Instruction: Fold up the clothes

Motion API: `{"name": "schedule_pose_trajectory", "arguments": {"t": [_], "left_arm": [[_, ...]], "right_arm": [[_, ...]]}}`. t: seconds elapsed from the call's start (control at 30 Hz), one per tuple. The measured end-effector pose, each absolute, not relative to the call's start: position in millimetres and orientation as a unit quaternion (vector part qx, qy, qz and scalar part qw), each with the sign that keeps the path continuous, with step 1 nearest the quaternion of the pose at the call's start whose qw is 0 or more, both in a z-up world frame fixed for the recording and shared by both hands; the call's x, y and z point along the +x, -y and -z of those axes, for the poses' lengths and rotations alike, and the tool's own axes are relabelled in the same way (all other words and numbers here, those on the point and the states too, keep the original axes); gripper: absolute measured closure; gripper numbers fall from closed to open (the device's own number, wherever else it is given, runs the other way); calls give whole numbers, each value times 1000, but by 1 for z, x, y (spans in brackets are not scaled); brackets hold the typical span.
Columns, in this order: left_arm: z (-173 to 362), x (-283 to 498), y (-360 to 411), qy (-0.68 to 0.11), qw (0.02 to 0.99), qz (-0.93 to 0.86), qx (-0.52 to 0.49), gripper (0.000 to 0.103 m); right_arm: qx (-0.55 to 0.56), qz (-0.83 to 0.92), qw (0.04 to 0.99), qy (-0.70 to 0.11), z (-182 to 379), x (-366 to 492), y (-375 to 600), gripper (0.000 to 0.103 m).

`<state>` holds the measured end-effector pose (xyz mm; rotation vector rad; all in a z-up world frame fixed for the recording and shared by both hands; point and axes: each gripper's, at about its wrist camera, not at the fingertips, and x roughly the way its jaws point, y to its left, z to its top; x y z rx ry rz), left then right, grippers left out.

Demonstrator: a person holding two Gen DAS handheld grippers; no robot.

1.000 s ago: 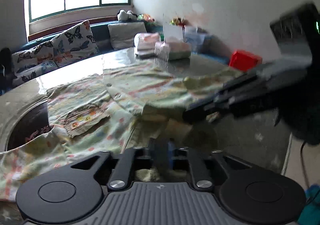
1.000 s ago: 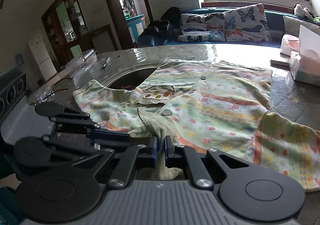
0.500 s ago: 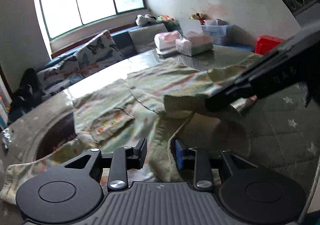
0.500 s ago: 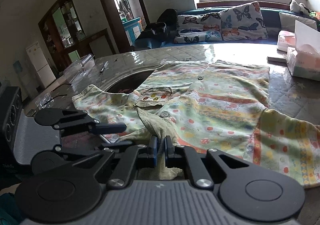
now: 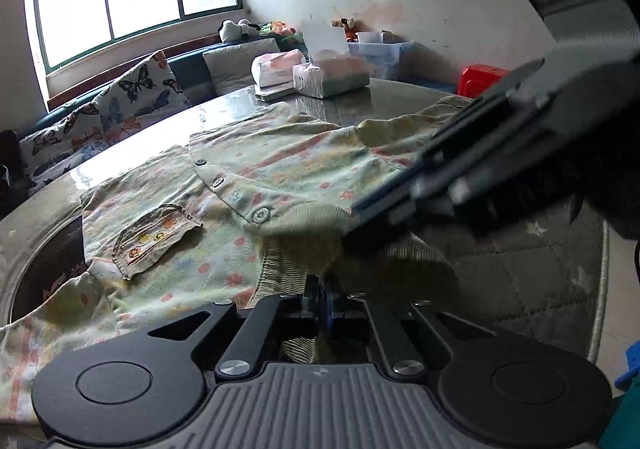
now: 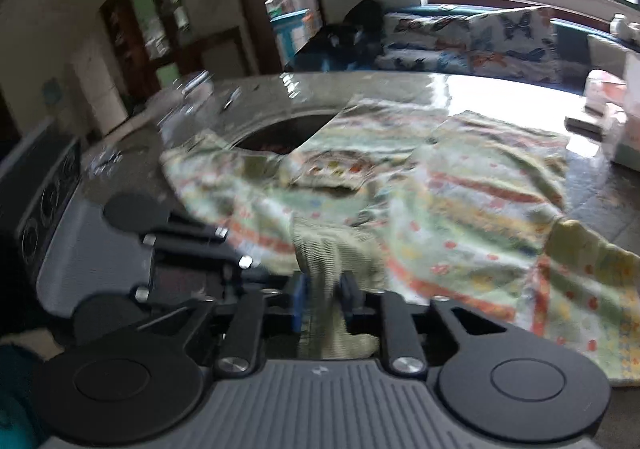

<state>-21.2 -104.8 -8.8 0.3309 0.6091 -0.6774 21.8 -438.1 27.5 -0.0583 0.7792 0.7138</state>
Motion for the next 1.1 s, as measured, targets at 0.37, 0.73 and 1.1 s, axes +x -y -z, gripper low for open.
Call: {"name": "schedule_pose_trajectory", "arguments": {"t": [0.37,0.73,1.1], "left_arm": [[-18,-34,71,-286,888,340,122,90],[-34,12,86,-290,906,306,38,90],[7,30,95,-336,894,294,35,90]], "right_arm": [[-22,-317,879,-356,-21,46,434,79],[-93,-305,878,-357,0,25,427,79],[-5,-218,912,-348,-17,26,500,78]]}}
